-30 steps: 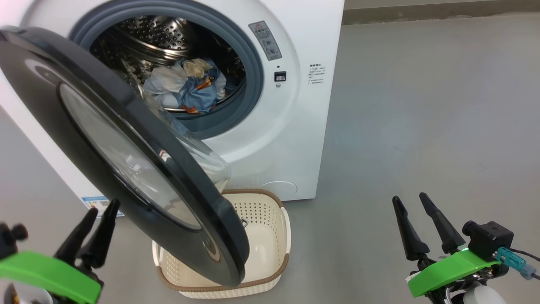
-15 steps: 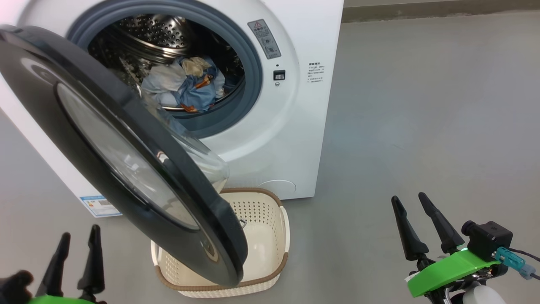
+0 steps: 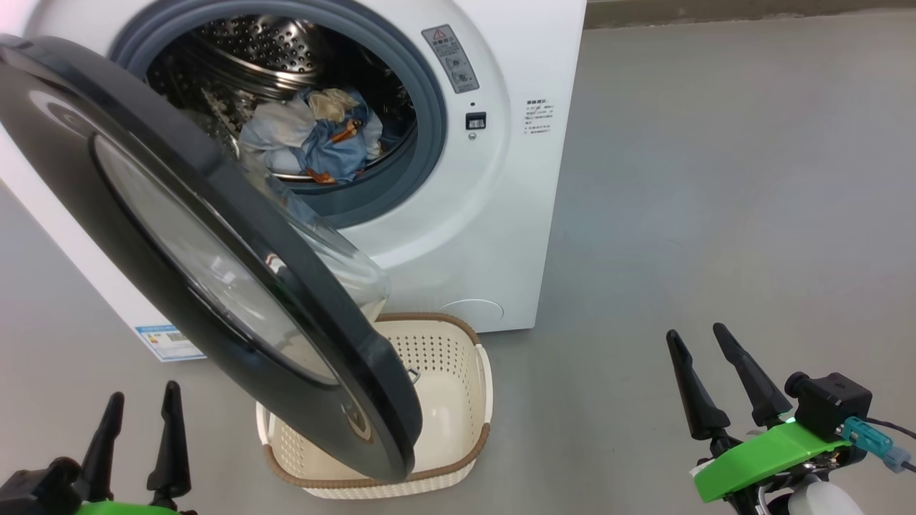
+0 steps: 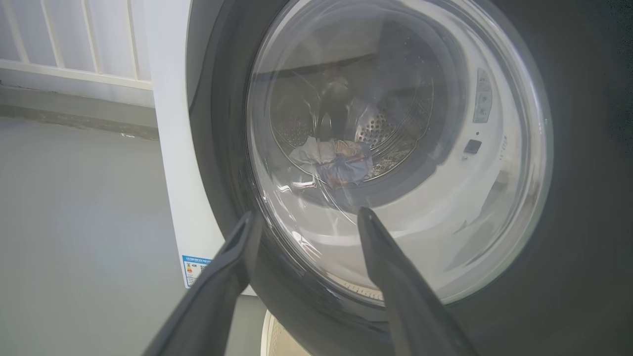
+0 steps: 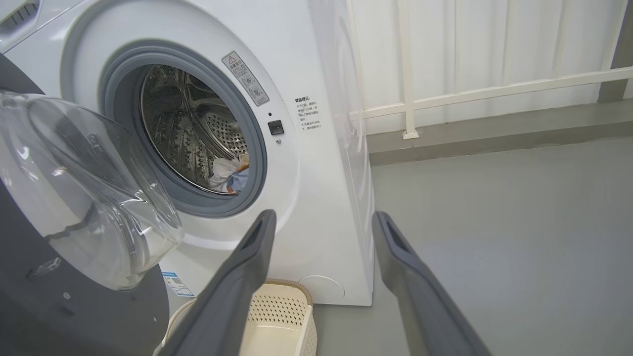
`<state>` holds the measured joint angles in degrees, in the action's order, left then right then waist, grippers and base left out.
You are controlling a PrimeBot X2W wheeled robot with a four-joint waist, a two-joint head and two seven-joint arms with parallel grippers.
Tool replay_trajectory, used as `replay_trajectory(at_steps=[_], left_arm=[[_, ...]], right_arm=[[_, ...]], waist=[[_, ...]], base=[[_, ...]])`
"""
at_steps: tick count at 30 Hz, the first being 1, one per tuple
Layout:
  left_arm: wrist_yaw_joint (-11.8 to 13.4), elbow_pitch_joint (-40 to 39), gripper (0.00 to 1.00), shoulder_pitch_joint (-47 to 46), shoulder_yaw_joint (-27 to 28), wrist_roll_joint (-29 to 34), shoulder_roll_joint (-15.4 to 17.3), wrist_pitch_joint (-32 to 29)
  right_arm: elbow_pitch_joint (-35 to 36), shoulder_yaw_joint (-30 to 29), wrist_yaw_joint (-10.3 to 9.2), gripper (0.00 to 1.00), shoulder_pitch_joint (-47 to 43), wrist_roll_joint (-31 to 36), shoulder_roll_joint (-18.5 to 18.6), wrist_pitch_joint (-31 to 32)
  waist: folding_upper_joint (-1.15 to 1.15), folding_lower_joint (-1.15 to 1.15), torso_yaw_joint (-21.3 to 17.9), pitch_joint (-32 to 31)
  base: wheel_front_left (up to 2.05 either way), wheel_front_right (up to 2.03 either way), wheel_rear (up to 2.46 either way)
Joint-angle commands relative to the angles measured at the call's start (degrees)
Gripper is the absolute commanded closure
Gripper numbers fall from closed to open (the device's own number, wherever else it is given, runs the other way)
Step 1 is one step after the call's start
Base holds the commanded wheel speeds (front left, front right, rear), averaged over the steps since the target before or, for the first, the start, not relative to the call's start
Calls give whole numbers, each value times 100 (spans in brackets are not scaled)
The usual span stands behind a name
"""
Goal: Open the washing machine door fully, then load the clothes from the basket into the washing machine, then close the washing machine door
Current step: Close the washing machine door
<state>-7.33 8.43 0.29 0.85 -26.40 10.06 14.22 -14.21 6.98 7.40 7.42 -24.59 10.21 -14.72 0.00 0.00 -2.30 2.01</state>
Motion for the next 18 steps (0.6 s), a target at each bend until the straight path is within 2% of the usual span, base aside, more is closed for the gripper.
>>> replay_trajectory(at_steps=[1, 18], left_arm=[[-7, -156, 0, -207, 219, 51, 111, 76], [-15, -150, 0, -165, 38, 137, 102, 77]], right_arm=[[133, 117, 9, 0, 171, 53, 54, -28], [77, 171, 9, 0, 161, 108, 97, -28]], waist=[[0, 0, -1, -6], [0, 0, 29, -132]], base=[[0, 0, 0], [0, 0, 0]])
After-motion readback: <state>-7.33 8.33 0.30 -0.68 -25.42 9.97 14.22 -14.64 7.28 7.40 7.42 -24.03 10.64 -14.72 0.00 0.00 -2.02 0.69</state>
